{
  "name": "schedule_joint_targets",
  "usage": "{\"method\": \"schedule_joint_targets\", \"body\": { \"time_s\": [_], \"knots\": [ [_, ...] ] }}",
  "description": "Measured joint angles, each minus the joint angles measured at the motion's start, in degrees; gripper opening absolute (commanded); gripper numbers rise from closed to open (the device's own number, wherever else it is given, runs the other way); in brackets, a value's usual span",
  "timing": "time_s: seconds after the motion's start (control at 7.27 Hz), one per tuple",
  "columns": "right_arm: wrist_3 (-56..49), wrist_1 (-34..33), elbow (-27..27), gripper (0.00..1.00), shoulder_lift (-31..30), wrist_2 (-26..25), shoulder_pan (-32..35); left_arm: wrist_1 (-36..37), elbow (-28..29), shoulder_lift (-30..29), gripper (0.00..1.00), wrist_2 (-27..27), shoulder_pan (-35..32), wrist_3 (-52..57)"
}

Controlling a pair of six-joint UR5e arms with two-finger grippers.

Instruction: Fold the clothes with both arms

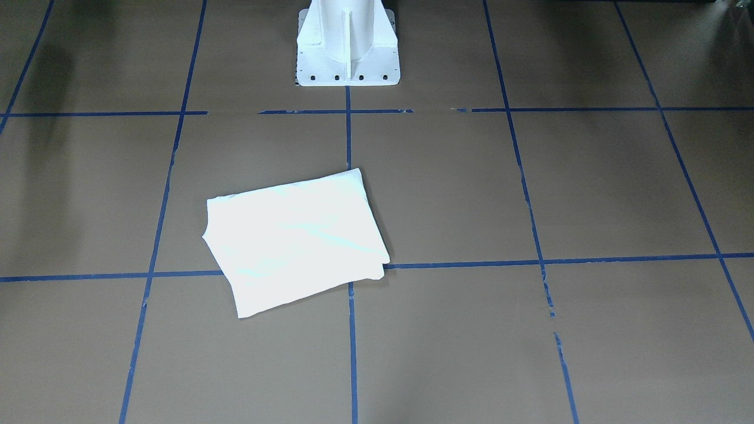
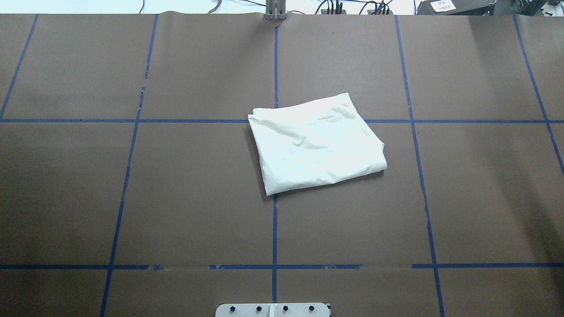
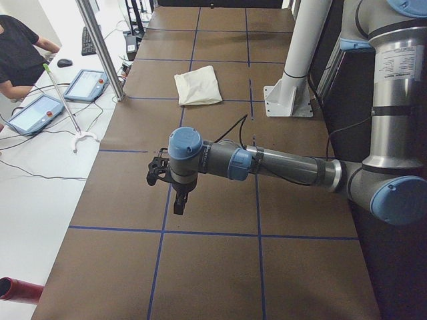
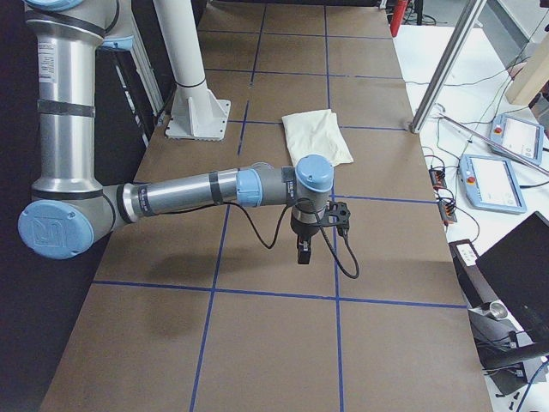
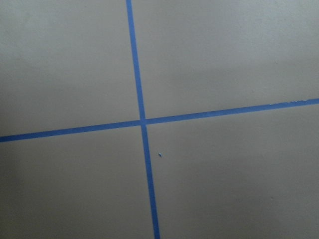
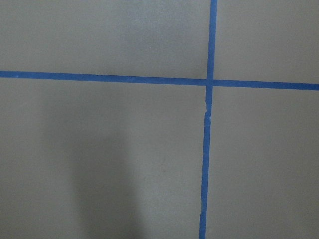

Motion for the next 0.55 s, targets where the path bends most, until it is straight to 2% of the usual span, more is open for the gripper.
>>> {"method": "schedule_joint_targets", "body": {
  "time_s": [0.55],
  "knots": [
    [0.0, -0.1, -0.4, 1.00, -1.9, 1.1, 1.4, 0.2, 0.4, 0.6, 1.00, 1.0, 1.0, -0.4]
  ]
}}
